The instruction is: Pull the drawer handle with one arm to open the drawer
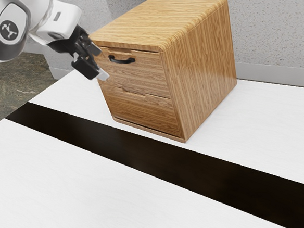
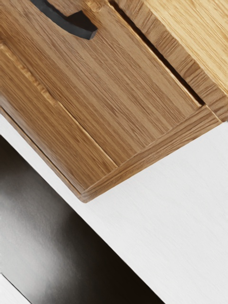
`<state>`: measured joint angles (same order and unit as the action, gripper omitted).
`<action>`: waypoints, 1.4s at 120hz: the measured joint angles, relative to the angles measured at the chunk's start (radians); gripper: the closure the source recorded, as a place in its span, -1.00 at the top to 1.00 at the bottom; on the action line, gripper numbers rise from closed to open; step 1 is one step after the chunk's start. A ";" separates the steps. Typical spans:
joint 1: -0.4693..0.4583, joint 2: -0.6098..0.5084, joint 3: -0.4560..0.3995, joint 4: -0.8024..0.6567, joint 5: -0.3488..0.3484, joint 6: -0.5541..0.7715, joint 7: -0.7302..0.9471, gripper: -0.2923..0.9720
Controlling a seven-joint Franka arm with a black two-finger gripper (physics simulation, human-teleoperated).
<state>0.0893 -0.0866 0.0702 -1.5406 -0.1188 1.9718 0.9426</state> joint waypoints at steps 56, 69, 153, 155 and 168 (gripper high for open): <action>0.196 0.103 -0.145 0.014 -0.108 0.204 0.644 -0.04; 0.197 0.131 -0.144 0.044 -0.117 0.219 0.738 -0.09; 0.264 0.324 -0.161 0.210 -0.118 0.233 1.098 -0.08; 0.266 0.325 -0.161 0.210 -0.120 0.233 1.103 -0.08; 0.268 0.337 -0.163 0.210 -0.127 0.233 1.129 -0.06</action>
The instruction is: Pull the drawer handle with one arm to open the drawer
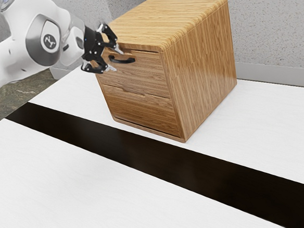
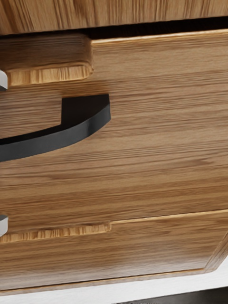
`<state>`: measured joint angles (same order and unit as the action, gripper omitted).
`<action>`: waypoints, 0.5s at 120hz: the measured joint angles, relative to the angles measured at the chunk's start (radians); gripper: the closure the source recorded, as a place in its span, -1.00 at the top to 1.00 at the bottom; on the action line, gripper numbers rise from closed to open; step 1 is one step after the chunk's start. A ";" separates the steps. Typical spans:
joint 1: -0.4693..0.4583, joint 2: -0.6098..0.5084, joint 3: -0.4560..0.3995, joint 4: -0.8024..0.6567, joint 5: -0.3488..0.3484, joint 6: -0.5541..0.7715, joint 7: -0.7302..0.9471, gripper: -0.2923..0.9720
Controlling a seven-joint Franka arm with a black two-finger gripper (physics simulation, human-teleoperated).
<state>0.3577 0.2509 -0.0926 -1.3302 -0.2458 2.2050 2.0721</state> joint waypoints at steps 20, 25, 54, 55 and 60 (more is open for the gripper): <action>0.003 0.008 -0.010 0.000 -0.004 0.000 0.031 -0.01; 0.003 0.010 -0.011 0.000 -0.005 0.000 0.038 -0.01; 0.011 0.025 -0.011 -0.002 -0.005 -0.001 0.067 -0.12; 0.012 0.025 -0.011 -0.002 -0.005 -0.001 0.068 -0.14; 0.013 0.026 -0.009 -0.002 -0.003 -0.001 0.069 -0.22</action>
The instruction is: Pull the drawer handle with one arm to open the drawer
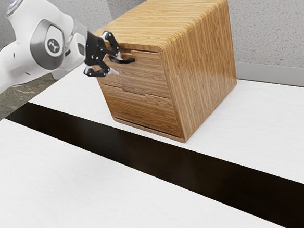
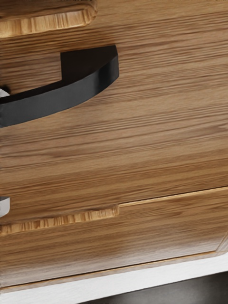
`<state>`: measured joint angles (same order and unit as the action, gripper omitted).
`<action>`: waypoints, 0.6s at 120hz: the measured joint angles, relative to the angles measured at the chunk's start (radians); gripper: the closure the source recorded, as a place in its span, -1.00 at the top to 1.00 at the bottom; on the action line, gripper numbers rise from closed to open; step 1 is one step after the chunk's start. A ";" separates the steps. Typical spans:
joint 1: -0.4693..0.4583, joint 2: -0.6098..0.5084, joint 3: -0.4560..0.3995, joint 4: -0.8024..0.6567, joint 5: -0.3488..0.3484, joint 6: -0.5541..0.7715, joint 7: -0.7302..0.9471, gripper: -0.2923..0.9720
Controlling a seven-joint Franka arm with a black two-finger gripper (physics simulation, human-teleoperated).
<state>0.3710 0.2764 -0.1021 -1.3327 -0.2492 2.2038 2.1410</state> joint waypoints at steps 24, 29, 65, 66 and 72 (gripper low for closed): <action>-0.002 -0.007 0.002 -0.003 0.001 0.004 0.004 -0.57; -0.001 -0.009 0.002 -0.005 0.001 0.004 0.005 -0.66; 0.024 -0.124 0.005 -0.149 -0.003 0.005 0.011 -0.71; 0.025 -0.129 0.005 -0.155 -0.003 0.005 0.011 -0.70; 0.030 -0.162 0.007 -0.189 -0.004 0.004 0.010 -0.73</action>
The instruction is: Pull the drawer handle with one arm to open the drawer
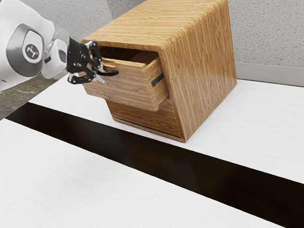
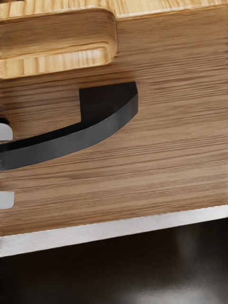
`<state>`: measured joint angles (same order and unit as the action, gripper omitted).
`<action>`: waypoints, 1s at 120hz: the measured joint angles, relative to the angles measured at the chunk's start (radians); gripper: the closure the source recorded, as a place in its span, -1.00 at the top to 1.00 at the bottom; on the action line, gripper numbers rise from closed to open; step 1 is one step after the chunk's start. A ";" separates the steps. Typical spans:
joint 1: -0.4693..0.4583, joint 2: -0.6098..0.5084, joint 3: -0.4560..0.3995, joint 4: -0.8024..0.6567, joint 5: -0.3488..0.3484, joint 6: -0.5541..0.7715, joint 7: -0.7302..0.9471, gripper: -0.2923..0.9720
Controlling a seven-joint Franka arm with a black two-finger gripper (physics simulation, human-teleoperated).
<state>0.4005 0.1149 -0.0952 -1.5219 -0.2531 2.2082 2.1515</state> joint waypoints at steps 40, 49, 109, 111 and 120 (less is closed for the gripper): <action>0.019 -0.115 0.004 -0.129 -0.003 0.005 -0.003 -0.71; 0.032 -0.138 -0.004 -0.156 -0.004 0.007 -0.004 -0.70; 0.027 -0.278 0.001 -0.297 0.001 0.001 -0.024 -0.67; 0.027 -0.281 0.002 -0.298 0.001 0.000 -0.025 -0.66; 0.019 -0.299 0.012 -0.306 0.003 -0.004 -0.029 -0.66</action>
<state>0.4199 -0.1840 -0.0830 -1.8276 -0.2506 2.2038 2.1224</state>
